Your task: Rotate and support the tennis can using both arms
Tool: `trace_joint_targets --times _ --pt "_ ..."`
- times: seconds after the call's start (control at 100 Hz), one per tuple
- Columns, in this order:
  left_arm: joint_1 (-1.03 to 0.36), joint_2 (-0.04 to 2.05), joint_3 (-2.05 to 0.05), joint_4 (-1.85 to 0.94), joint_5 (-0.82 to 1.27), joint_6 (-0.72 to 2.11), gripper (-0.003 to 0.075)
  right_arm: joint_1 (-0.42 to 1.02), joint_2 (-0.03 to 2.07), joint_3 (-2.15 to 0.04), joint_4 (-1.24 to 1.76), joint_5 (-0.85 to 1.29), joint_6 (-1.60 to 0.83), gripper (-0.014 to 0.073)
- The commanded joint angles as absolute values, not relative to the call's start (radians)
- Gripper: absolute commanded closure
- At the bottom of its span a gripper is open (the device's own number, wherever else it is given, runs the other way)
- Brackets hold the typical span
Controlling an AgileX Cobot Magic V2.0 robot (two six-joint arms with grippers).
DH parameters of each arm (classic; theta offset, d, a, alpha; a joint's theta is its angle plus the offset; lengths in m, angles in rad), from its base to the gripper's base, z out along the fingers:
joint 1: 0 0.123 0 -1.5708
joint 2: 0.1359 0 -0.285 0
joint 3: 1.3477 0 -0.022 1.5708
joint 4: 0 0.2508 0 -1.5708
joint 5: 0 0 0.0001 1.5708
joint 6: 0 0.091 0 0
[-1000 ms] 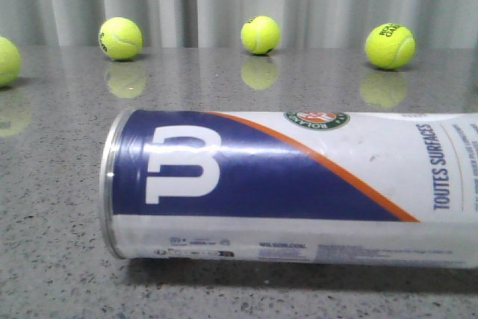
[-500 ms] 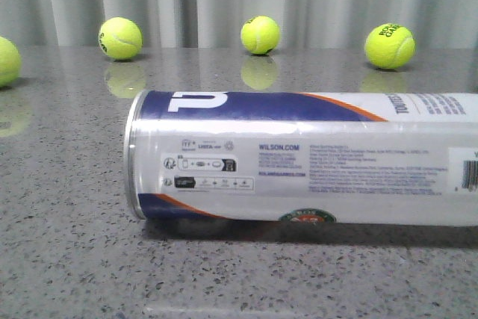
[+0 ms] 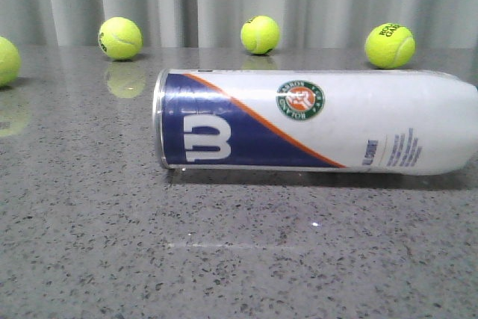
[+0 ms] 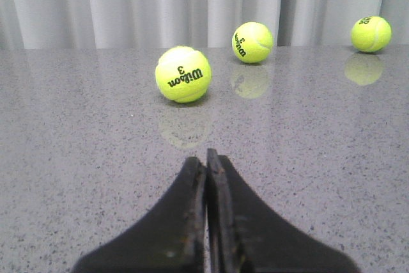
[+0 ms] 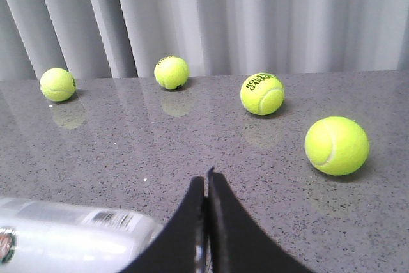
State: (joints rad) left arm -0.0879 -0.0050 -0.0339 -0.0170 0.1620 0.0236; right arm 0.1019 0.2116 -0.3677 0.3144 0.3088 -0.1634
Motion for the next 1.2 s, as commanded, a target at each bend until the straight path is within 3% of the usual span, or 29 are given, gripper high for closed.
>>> trace_joint_targets --times 0.0,0.46,0.66,0.76,0.92,0.97,1.19 --pt "-0.085 -0.04 -0.123 -0.025 0.129 0.021 0.0741 0.096 0.22 -0.389 0.326 0.228 -0.17 0.0658" --pt "-0.085 0.285 -0.493 -0.032 0.595 0.019 0.0741 0.096 0.22 -0.389 0.326 0.228 -0.17 0.0658" --pt "-0.085 0.453 -0.6 -0.032 0.688 0.019 0.0735 0.096 0.22 -0.389 0.326 0.228 -0.17 0.0658" --pt "-0.085 0.52 -0.641 -0.046 0.721 0.019 0.0644 0.096 0.22 -0.389 0.326 0.228 -0.17 0.0658" --pt "-0.085 0.612 -0.695 -0.081 0.766 0.019 0.0311 0.096 0.22 -0.389 0.326 0.228 -0.17 0.0658" --pt "-0.085 0.639 -0.708 -0.09 0.785 0.019 0.0241 0.096 0.22 -0.389 0.326 0.228 -0.17 0.0658" --pt "-0.085 0.746 -0.77 -0.214 0.857 0.026 0.0219 0.096 0.22 -0.389 0.326 0.228 -0.17 0.0658"
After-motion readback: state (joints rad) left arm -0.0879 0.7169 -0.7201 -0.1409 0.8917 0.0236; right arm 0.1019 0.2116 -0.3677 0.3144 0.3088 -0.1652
